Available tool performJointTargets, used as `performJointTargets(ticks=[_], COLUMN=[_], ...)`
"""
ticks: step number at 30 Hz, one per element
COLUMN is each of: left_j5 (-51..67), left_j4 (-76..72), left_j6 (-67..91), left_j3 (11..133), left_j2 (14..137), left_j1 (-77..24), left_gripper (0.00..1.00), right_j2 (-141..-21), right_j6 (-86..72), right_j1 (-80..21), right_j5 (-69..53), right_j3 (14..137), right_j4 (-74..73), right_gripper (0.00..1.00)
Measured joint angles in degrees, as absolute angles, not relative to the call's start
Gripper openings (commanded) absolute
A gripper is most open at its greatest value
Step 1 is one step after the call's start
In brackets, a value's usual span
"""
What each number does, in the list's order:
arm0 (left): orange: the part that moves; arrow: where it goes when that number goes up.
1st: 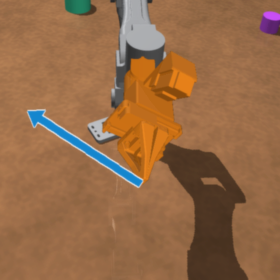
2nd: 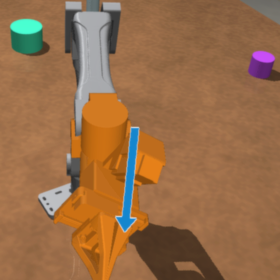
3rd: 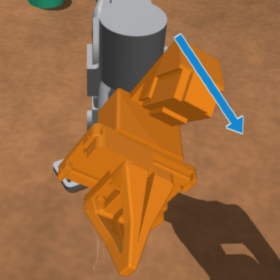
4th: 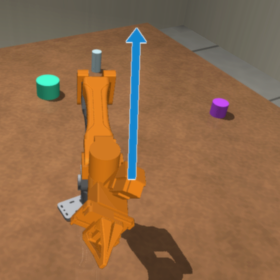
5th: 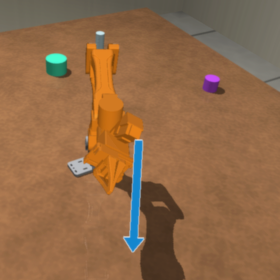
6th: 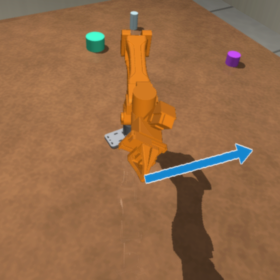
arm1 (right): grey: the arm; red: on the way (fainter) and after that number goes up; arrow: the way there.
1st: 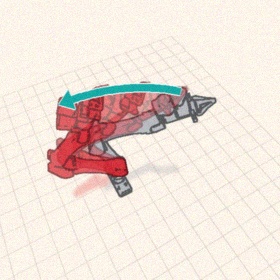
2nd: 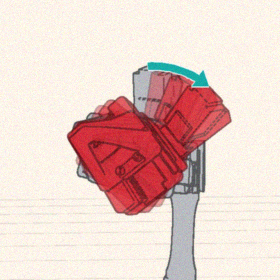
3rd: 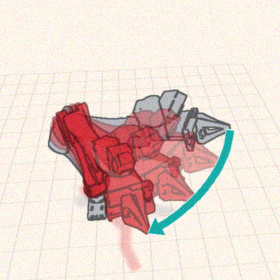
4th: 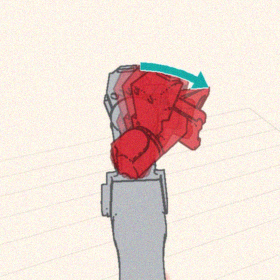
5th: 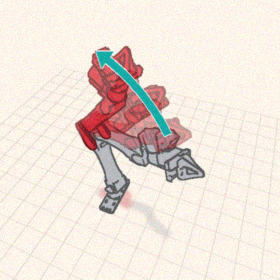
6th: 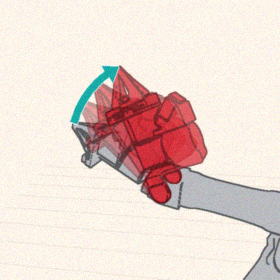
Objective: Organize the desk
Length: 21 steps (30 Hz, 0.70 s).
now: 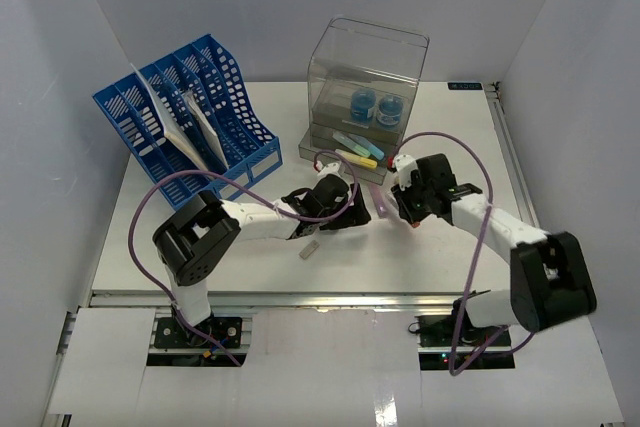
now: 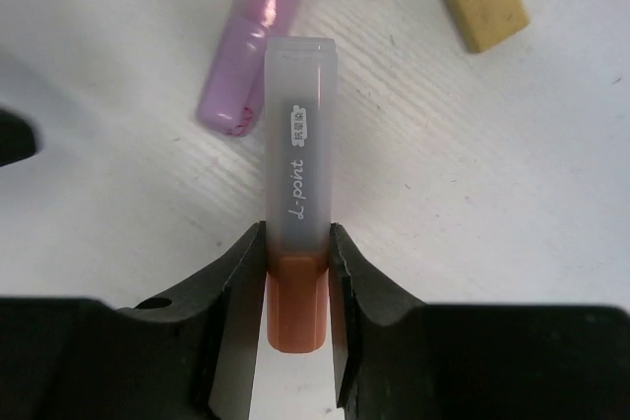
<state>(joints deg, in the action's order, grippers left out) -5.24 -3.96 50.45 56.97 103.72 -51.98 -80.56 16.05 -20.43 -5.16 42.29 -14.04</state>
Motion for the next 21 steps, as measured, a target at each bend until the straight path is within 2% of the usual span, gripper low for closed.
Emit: performJointTargets(ticks=[6, 10, 13, 18, 21], left_j5=[-6.2, -6.3, -6.2, -6.3, -6.4], left_j4=[-3.1, -3.8, -4.0, -4.1, -4.0], left_j6=[51.0, 51.9, 52.6, 53.9, 54.4], left_j3=[55.9, 55.0, 54.9, 54.9, 54.9], left_j2=[102.9, 102.3, 102.3, 102.3, 102.3], left_j1=[-52.4, -52.4, -52.4, -52.4, -52.4], left_gripper=[0.92, 0.92, 0.92, 0.92, 0.92], right_j2=[-64.4, -64.9, -71.5, -86.7, -93.2], right_j6=[26.8, 31.6, 32.1, 31.6, 30.9], right_j1=[-20.5, -21.3, -22.9, -28.0, -30.2], right_j5=[-12.6, -16.0, -16.4, -12.0, -8.7], right_j3=[46.7, 55.6, 64.0, 73.5, 75.2], right_j4=[-21.8, -23.5, -23.4, -18.8, -18.4], right_gripper=[0.08, 0.08, 0.12, 0.37, 0.6])
